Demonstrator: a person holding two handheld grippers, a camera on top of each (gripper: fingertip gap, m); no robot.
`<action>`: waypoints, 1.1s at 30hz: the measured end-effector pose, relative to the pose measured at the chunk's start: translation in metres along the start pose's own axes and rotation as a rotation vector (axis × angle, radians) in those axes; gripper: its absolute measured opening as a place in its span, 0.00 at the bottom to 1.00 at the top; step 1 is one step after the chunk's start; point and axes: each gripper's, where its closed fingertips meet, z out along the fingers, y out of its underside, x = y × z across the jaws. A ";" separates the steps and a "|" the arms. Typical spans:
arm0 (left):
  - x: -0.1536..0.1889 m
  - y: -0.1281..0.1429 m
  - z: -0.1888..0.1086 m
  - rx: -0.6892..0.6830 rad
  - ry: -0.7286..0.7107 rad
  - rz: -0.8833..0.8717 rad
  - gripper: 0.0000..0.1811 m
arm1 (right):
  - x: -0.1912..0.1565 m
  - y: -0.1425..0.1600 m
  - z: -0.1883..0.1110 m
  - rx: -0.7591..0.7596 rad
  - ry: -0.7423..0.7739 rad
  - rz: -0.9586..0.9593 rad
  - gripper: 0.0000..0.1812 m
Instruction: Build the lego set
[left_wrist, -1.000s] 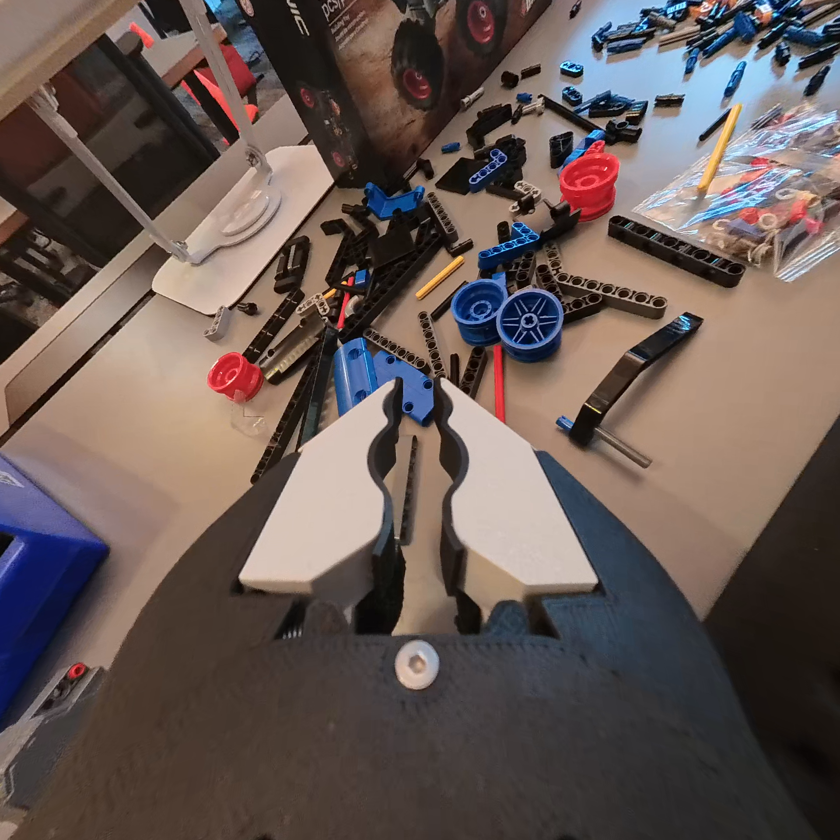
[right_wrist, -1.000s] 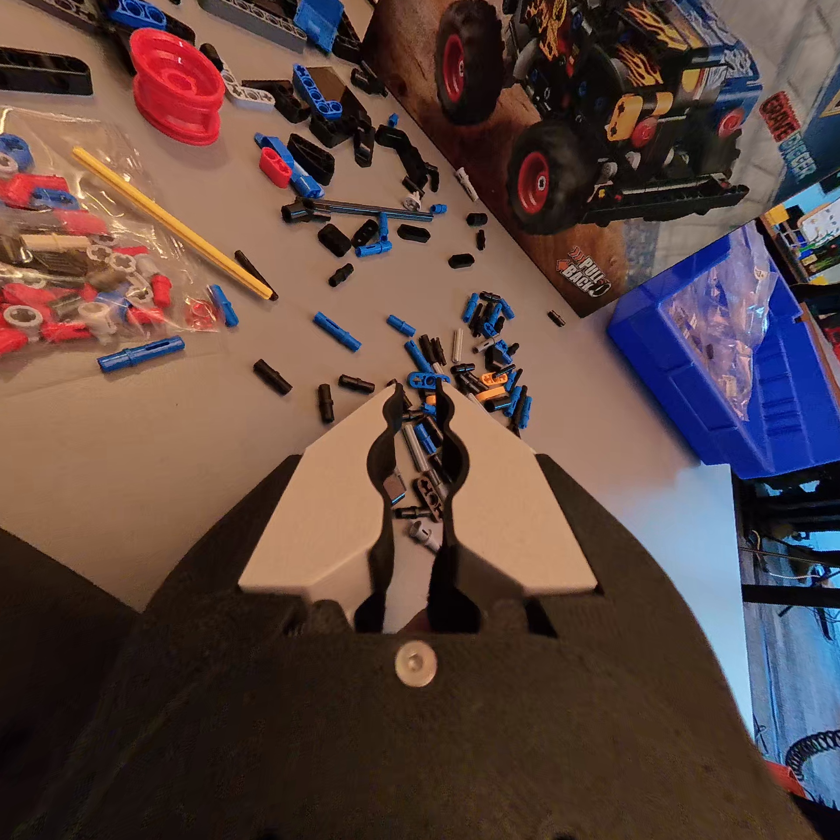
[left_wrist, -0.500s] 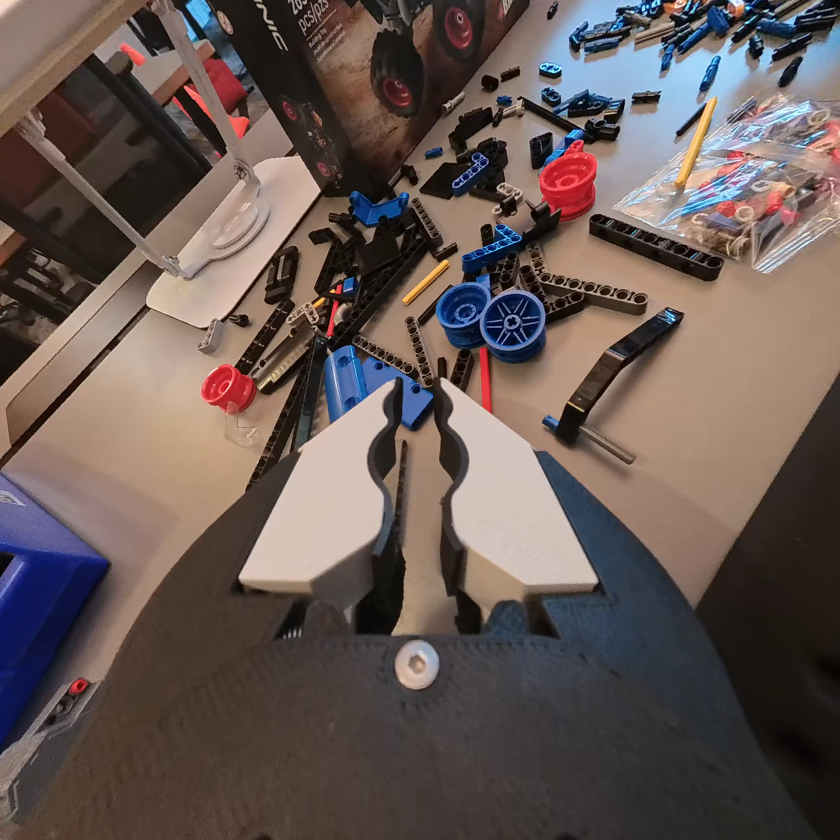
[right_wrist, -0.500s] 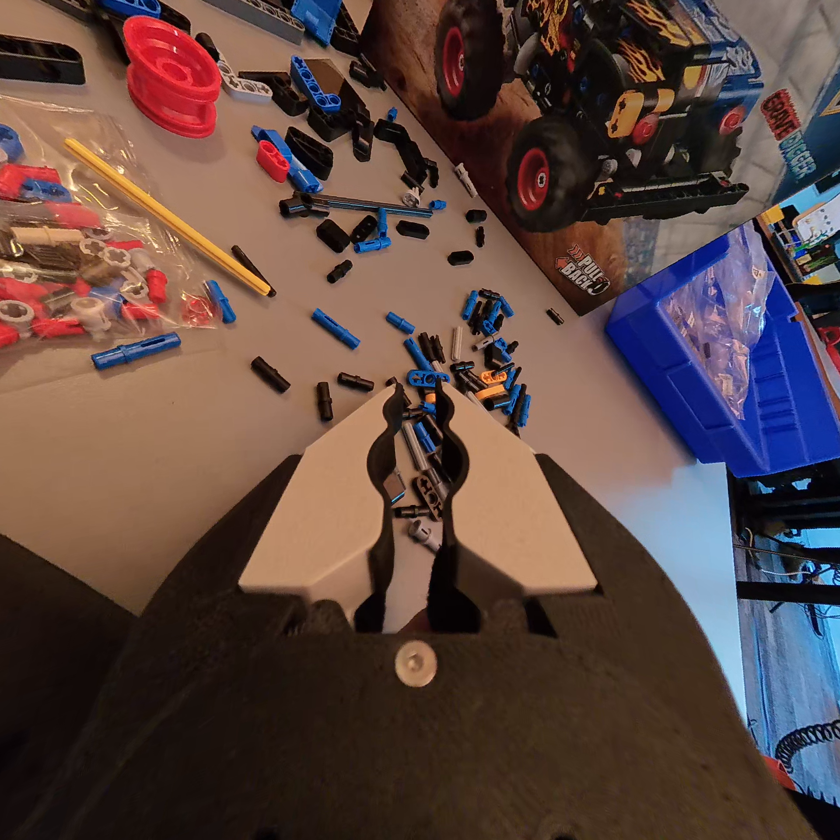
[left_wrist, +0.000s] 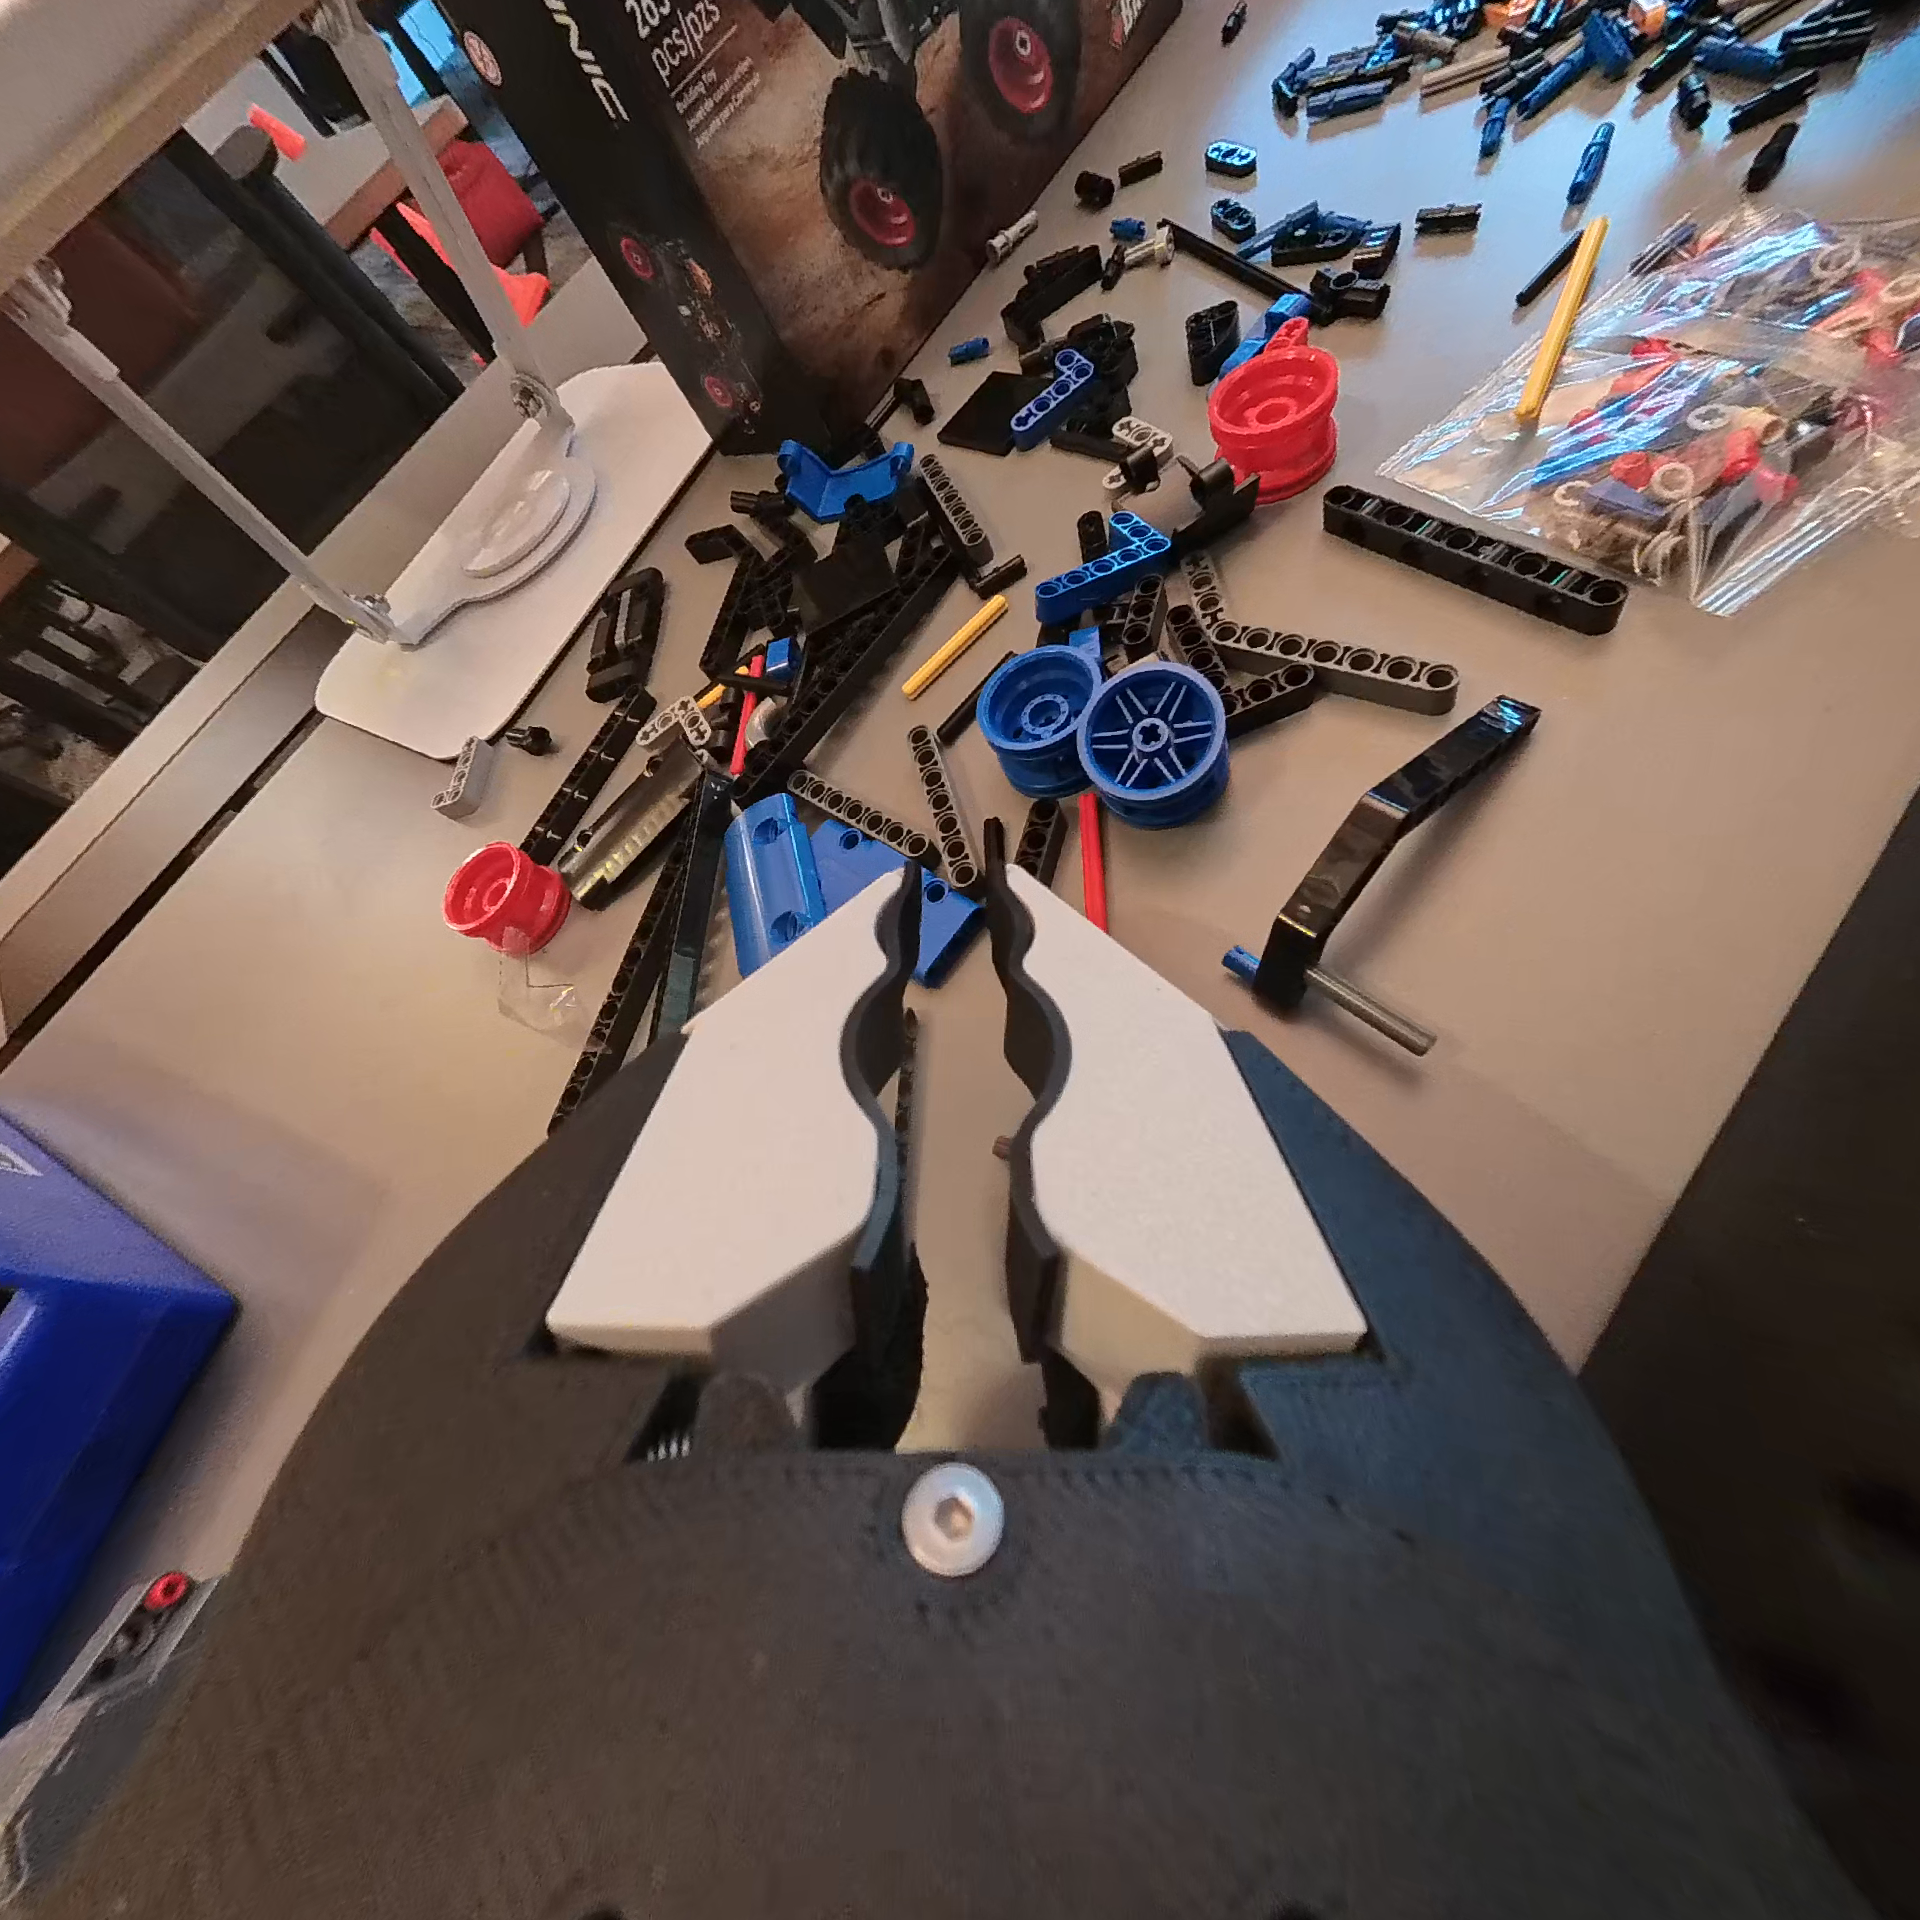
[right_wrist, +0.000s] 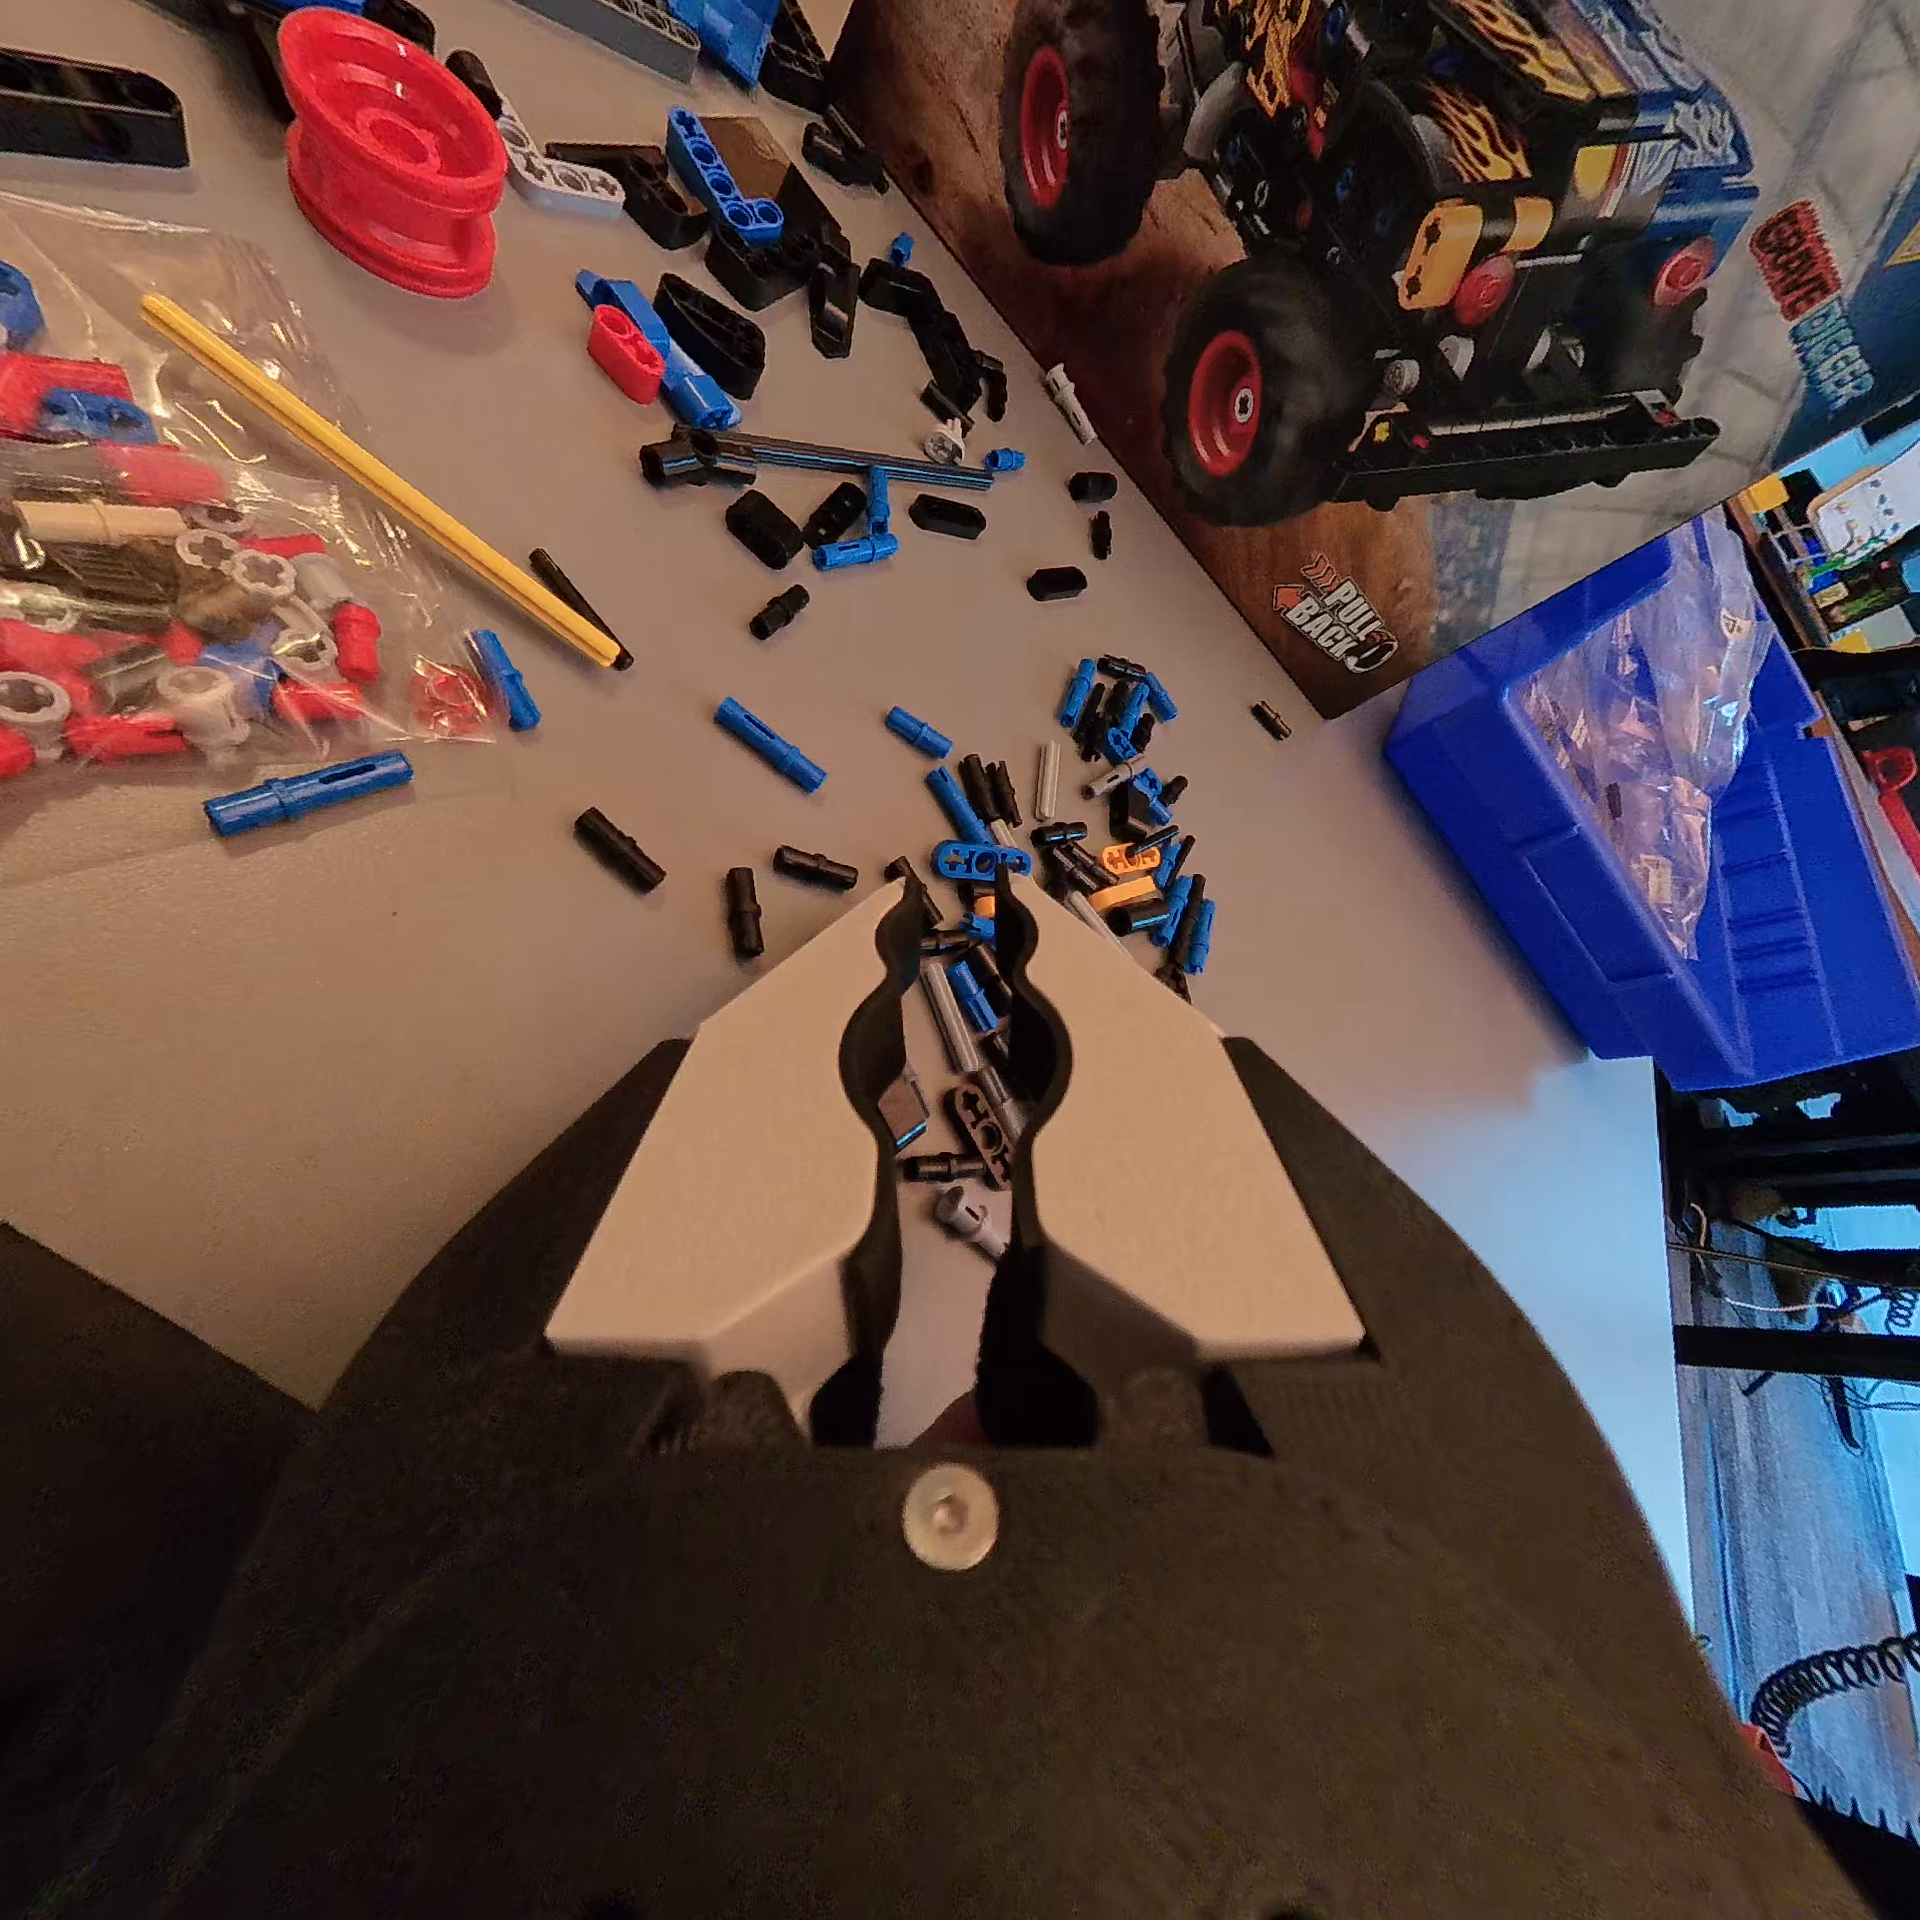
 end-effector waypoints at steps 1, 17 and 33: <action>0.000 0.000 0.000 0.000 0.000 0.000 0.06 | 0.000 0.000 0.000 0.000 0.000 -0.001 0.06; 0.000 0.002 0.001 -0.008 0.004 0.003 0.06 | -0.001 0.000 0.000 -0.002 0.000 -0.008 0.06; -0.041 -0.007 0.014 -0.102 0.038 0.054 0.18 | -0.002 0.000 0.001 0.000 -0.005 -0.012 0.06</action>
